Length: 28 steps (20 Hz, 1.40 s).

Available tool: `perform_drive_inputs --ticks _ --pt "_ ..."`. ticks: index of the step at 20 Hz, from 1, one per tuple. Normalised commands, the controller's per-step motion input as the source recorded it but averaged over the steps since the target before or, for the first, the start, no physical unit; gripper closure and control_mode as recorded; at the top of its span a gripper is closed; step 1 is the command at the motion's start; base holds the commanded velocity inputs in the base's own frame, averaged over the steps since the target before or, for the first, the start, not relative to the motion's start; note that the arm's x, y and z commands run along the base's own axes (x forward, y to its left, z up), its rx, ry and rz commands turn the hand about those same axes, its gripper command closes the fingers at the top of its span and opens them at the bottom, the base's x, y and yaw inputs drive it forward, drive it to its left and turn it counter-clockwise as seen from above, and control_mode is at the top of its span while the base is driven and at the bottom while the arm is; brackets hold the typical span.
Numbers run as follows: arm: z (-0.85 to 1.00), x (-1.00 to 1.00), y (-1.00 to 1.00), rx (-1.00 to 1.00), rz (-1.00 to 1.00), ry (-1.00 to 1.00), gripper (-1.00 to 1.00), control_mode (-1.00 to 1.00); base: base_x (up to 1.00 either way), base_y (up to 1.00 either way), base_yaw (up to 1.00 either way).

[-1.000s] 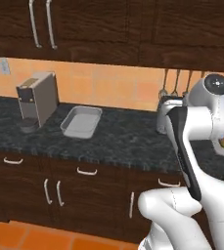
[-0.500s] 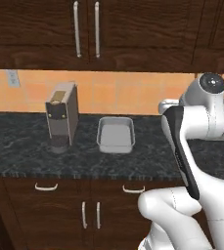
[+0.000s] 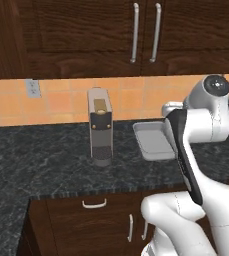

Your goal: Place one potato and one chicken drumstick in each tupperware on the nearby counter, to pack two identical lunches.

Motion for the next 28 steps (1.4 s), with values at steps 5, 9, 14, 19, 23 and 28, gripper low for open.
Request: perform_drive_inputs --ticks 5,9,14,19,23,28 --pt "-0.57 0.30 0.08 -0.09 -0.09 0.02 1.00 -1.00 0.00 0.00 0.00" --pt "-0.81 0.46 -0.16 0.00 0.06 0.14 1.00 -1.00 0.00 0.00 0.00" --pt "-0.94 0.71 -0.38 0.15 0.19 0.14 1.00 -1.00 0.00 0.00 0.00" --pt "-0.43 0.87 -0.28 0.16 0.14 0.10 1.00 -1.00 0.00 0.00 0.00" --pt "-0.23 0.72 0.00 0.04 0.07 0.05 1.00 -1.00 0.00 0.00 0.00" --pt "-0.29 0.67 0.00 0.00 0.01 0.03 1.00 -1.00 0.00 0.00 0.00"
